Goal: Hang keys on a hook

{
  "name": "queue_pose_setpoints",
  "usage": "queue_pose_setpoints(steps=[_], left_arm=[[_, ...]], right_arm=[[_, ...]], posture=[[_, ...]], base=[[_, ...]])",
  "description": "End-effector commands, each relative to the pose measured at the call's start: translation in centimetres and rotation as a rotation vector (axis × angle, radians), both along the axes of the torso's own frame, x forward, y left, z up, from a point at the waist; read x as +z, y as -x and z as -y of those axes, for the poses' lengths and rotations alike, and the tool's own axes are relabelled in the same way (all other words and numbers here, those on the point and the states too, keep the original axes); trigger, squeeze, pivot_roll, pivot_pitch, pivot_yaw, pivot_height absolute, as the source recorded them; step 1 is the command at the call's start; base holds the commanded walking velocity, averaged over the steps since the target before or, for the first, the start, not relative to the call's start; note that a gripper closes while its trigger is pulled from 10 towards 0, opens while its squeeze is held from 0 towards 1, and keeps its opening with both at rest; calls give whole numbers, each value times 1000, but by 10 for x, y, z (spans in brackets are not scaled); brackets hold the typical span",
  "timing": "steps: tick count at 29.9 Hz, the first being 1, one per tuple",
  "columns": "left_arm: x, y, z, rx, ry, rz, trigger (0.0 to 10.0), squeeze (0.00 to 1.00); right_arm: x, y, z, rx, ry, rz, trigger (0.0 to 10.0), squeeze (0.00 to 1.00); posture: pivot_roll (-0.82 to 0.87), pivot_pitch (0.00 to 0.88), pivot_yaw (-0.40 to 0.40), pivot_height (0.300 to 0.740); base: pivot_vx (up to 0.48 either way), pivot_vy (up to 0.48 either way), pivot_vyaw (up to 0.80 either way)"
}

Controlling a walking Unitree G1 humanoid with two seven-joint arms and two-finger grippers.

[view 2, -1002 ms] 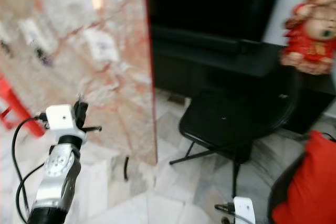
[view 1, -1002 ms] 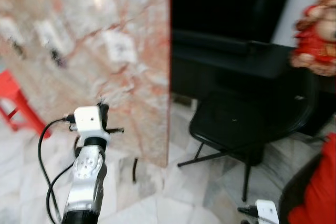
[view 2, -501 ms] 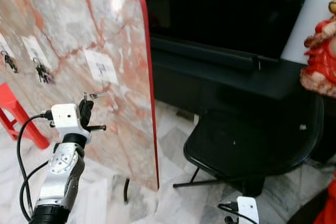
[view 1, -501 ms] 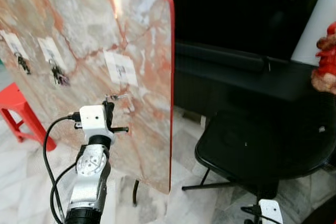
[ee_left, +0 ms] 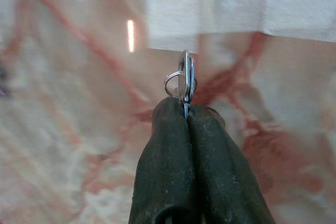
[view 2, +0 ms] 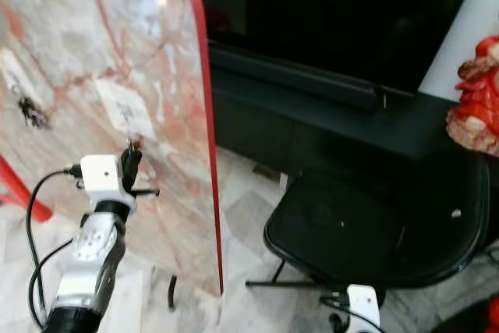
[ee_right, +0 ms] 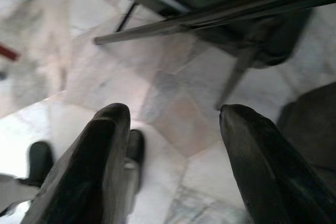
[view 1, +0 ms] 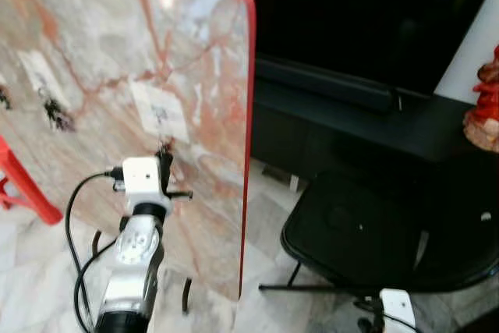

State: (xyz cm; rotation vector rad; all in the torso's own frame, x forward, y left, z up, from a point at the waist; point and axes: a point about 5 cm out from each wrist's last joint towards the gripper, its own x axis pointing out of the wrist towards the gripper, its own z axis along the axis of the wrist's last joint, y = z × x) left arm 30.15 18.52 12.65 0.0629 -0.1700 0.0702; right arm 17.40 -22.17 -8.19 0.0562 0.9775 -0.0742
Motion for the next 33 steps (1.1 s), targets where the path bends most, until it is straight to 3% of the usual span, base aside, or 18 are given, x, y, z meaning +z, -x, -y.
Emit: queue_pose_setpoints(steps=[1,20,33], left_arm=[[2,0,3,-16,-7,14,10000,0],[17,4,11,-113,-40,86,10000,0],[26,-1,8,-115,-51,113,10000,0]], right_arm=[[-1,3,4,-10,6,-7,10000,0],[-1,4,1,-19,0,-6,10000,0],[-1,3,0,-26,-2,-2,10000,0]], posture=[[-3,0,-24,740],[4,0,-15,740],[6,0,-12,740]], base=[[0,0,0],[0,0,0],[0,0,0]])
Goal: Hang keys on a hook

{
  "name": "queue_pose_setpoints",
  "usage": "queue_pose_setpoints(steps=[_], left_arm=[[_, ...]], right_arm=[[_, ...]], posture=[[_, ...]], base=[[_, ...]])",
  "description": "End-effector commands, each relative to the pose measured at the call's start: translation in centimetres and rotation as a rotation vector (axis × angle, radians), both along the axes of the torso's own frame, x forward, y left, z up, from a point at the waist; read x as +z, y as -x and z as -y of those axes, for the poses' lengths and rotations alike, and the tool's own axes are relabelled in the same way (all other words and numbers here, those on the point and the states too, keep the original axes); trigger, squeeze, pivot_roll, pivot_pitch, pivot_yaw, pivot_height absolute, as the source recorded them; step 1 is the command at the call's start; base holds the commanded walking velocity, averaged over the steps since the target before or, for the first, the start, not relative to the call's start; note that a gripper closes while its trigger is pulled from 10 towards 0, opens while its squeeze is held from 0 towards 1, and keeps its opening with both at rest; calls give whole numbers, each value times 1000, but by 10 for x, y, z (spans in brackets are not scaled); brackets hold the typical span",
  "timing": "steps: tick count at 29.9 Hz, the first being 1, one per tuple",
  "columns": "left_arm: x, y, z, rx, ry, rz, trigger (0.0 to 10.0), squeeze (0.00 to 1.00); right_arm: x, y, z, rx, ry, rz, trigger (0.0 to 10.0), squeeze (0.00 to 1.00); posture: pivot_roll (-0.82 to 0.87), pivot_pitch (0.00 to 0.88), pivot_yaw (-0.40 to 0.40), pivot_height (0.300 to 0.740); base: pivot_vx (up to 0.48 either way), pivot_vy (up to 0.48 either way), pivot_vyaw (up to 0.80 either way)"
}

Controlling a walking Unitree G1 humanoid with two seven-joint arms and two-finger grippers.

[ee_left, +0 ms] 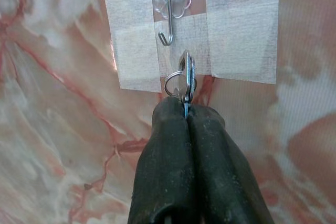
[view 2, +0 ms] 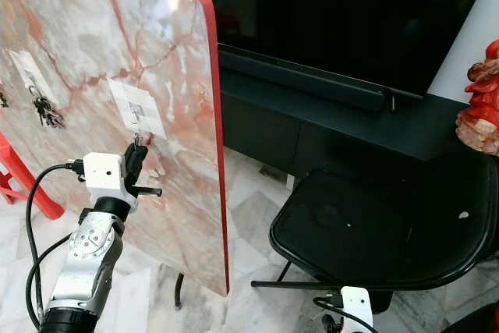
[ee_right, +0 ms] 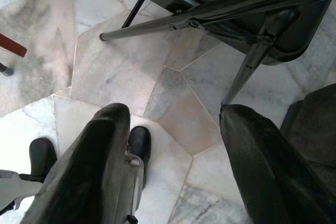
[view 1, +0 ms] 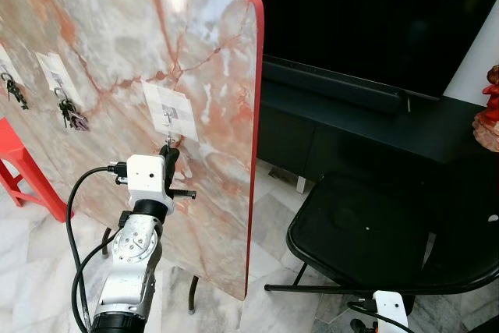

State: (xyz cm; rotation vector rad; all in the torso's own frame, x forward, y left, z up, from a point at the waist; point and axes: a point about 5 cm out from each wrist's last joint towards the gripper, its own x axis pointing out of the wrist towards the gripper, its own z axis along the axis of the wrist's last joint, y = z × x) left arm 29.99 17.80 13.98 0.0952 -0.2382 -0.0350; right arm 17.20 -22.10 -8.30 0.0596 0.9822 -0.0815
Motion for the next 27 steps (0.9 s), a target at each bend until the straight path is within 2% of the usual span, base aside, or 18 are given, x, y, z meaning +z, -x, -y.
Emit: queue_pose_setpoints(steps=[1,22,27], left_arm=[[13,-3,0,-12,-5,51,10000,0],[23,-3,-2,-9,1,84,10000,0],[22,-1,-8,19,41,76,10000,0]], right_arm=[[0,1,1,-18,-2,3,10000,0],[0,1,1,-21,-3,3,10000,0],[0,1,1,-22,-3,2,10000,0]], posture=[[6,0,-12,740],[6,0,-16,740],[6,0,-16,740]], base=[[0,0,0],[0,0,0],[0,0,0]])
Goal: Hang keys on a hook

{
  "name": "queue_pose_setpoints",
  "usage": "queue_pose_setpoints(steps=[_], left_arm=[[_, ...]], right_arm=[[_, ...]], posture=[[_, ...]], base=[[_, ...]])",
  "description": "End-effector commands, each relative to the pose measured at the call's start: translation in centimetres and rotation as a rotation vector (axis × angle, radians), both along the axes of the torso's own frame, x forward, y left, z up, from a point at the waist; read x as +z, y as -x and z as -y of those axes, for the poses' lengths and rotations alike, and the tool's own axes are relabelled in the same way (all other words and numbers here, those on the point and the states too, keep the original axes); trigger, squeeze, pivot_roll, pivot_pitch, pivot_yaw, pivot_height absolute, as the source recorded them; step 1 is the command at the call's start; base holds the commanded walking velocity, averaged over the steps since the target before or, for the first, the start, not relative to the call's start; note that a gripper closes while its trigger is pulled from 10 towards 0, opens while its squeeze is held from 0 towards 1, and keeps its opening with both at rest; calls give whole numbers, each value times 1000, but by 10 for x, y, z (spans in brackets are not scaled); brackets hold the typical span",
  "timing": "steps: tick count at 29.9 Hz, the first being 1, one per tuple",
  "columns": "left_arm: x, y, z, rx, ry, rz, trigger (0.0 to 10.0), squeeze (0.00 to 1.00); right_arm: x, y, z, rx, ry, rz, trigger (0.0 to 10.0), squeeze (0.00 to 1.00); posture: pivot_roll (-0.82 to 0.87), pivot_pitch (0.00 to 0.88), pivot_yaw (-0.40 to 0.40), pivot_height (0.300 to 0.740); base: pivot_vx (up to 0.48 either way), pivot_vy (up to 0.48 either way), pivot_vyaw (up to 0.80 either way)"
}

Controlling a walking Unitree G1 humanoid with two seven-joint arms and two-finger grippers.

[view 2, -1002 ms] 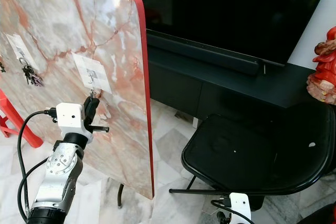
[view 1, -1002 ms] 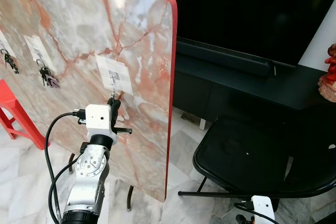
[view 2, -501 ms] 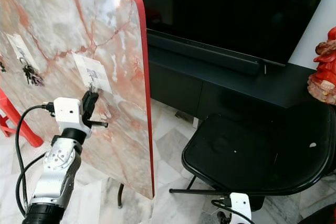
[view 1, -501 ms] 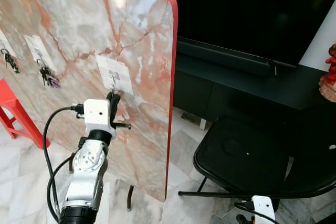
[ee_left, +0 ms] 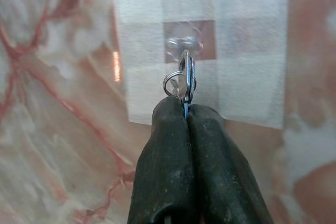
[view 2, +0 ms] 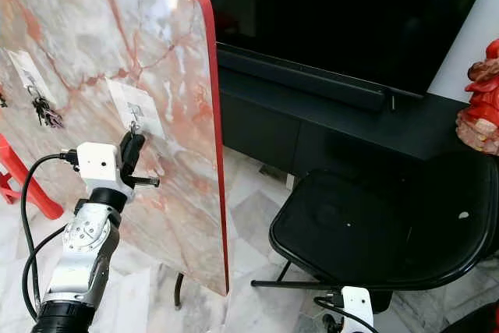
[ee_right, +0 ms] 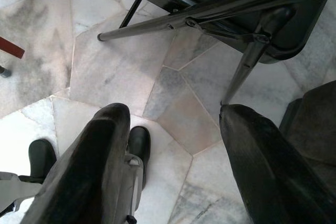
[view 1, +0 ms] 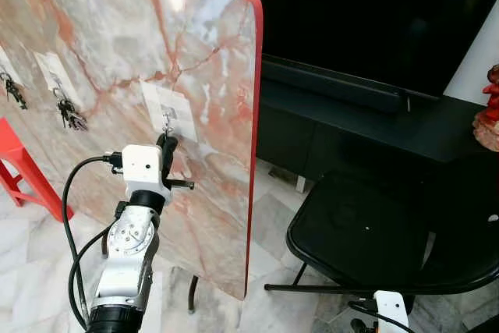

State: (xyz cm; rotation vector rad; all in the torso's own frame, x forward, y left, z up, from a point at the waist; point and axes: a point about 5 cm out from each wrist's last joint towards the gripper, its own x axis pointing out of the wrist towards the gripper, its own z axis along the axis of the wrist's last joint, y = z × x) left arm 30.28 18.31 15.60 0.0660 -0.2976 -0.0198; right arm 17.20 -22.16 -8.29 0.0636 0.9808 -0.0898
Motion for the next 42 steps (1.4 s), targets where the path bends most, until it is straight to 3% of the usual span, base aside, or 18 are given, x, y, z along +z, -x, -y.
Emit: queue_pose_setpoints(steps=[1,12,19,42], left_arm=[[5,2,-3,11,10,16,10000,0],[6,0,-5,-3,51,-2,10000,0],[5,-2,3,-58,49,-32,10000,0],[13,-9,1,-73,53,-33,10000,0]], right_arm=[[0,1,1,-13,-4,1,10000,0],[0,0,1,-13,-4,1,10000,0],[0,0,1,-11,-2,0,10000,0],[0,0,1,-13,-1,0,10000,0]], posture=[[6,0,-16,740],[11,0,-19,740],[8,0,-17,740],[7,0,-17,740]], base=[[0,0,0],[0,0,0],[0,0,0],[0,0,0]])
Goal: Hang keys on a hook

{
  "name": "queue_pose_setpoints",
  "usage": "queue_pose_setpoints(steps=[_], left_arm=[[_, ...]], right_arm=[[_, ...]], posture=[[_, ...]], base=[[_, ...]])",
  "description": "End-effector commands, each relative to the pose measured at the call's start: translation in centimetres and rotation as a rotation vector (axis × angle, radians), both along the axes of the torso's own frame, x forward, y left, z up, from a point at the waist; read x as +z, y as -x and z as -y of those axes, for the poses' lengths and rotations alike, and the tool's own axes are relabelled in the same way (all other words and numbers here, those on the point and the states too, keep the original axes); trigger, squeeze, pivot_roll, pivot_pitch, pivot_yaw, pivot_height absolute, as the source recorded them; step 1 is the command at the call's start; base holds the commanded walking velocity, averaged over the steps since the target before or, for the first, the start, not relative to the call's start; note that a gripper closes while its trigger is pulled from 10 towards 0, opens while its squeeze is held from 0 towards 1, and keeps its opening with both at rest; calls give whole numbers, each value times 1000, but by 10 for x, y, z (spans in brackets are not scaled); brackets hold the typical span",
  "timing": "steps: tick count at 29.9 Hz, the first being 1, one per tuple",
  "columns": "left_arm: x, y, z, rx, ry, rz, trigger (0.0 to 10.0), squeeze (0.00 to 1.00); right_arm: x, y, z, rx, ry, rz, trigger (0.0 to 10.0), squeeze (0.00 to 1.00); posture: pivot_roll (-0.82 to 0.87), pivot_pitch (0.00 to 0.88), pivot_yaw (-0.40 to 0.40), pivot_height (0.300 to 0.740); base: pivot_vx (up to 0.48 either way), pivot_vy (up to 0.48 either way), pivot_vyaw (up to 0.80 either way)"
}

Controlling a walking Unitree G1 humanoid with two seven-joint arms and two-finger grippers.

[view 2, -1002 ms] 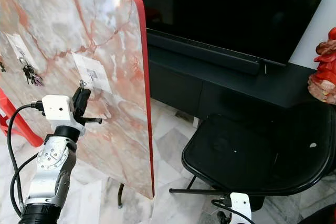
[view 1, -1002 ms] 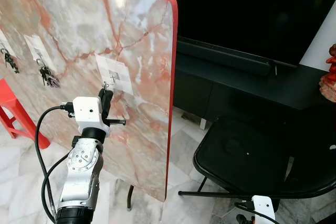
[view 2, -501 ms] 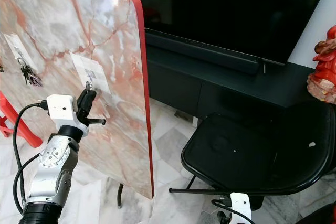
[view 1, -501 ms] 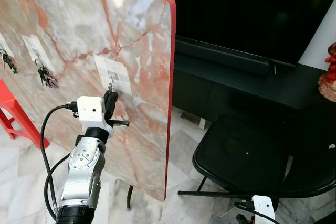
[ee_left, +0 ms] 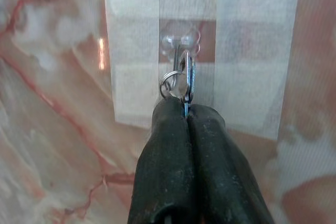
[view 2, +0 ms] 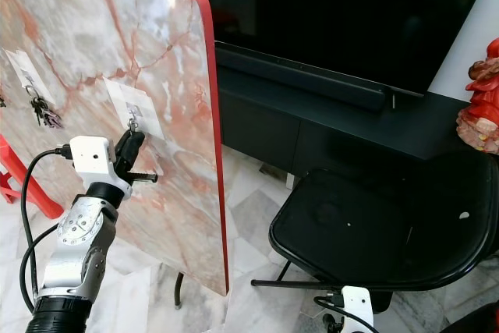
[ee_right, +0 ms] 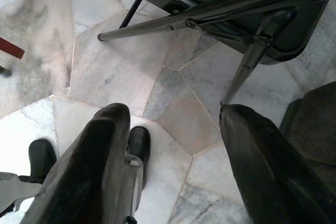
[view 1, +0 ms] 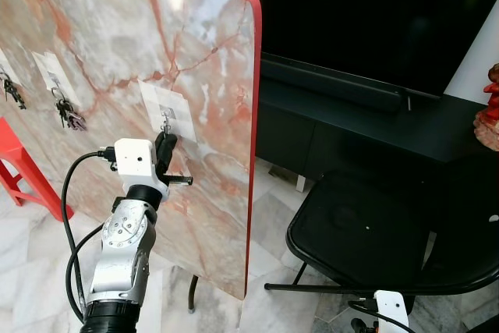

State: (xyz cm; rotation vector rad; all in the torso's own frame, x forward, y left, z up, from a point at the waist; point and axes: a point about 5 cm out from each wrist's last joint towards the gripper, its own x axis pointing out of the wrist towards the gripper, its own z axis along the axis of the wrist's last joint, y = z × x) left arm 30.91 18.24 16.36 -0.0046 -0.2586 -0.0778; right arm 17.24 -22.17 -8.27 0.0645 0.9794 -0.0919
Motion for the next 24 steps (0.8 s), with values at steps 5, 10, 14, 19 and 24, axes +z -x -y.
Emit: queue_pose_setpoints(steps=[5,10,14,19,24], left_arm=[[5,-2,-1,-5,-8,8,10000,0],[6,-2,-2,-3,-9,8,10000,0],[5,-3,-1,-14,2,-4,10000,0],[2,-5,1,-29,17,-33,10000,0],[-2,-5,3,-41,12,-58,10000,0]], right_arm=[[0,0,0,-11,-3,0,10000,0],[0,0,0,-11,-3,-1,10000,0],[0,0,0,-11,-2,-1,10000,0],[0,0,0,-11,-2,-2,10000,0],[0,0,0,-10,-2,-2,10000,0]], posture=[[7,0,-17,740],[10,0,-17,740],[7,0,-18,740],[7,0,-18,740],[8,0,-18,740]], base=[[0,0,0],[0,0,0],[0,0,0],[0,0,0],[0,0,0]])
